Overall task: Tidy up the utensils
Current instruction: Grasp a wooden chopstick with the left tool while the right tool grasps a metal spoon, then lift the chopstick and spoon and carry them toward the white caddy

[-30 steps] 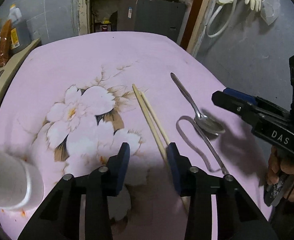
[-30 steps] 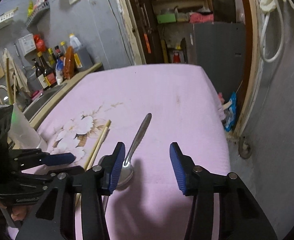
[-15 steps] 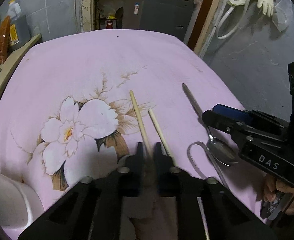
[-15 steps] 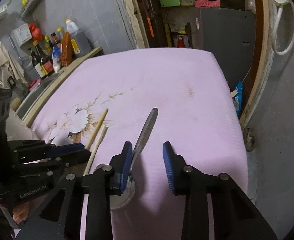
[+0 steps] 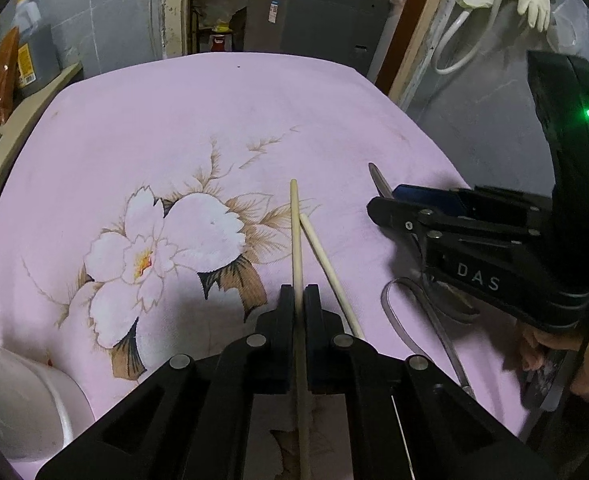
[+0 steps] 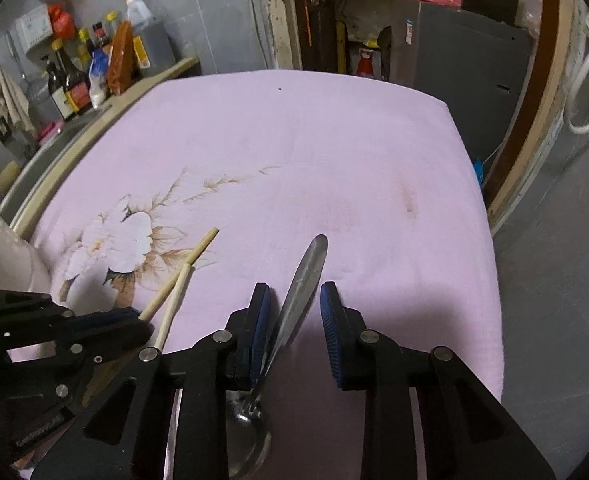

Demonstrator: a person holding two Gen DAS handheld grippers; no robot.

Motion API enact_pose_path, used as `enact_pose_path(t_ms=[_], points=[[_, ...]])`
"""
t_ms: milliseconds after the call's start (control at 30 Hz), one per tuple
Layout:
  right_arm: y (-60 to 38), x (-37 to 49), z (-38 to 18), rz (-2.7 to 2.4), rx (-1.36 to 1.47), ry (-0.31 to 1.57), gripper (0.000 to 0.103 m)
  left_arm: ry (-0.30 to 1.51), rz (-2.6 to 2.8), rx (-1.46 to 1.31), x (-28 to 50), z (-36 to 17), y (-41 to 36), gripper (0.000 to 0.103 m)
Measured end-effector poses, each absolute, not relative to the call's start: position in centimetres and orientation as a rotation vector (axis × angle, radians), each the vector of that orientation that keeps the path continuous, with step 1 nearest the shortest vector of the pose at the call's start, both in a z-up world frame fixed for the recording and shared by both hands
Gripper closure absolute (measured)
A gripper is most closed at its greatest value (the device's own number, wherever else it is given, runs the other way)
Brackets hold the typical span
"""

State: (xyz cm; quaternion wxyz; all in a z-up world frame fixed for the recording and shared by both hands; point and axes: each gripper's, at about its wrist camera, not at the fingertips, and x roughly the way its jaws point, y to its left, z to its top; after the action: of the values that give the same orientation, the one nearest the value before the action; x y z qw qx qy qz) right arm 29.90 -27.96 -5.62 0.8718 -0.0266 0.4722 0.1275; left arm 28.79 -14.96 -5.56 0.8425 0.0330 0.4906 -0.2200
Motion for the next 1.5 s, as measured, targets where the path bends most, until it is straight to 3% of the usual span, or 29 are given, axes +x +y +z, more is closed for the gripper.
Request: enact_pose_path(t_ms=[200,467,967,1500], points=[[-28.3,29.6,-5.6,0.258,-0.073,0.99,0.094,1.045,-0.459,0.028,28.8,-5.7,-14.6,0.101],[-29.2,27.2,-4.9,0.287,0.056,0.959,0.095,0.988,-0.482,-0.057,26.5,-4.8,-12.7,0.101],[-28.1,15.6,-0.1,0.319,0.155,0.466,0.095,0.544,-0.438,-0.086,18.1,-0.1,-9.6,0.101],[-22.1,14.1,6.2,0.427,0.161,0.231,0.095,0.299,-0.328,-0.172,15.6,5.1,-3.0,0.101]])
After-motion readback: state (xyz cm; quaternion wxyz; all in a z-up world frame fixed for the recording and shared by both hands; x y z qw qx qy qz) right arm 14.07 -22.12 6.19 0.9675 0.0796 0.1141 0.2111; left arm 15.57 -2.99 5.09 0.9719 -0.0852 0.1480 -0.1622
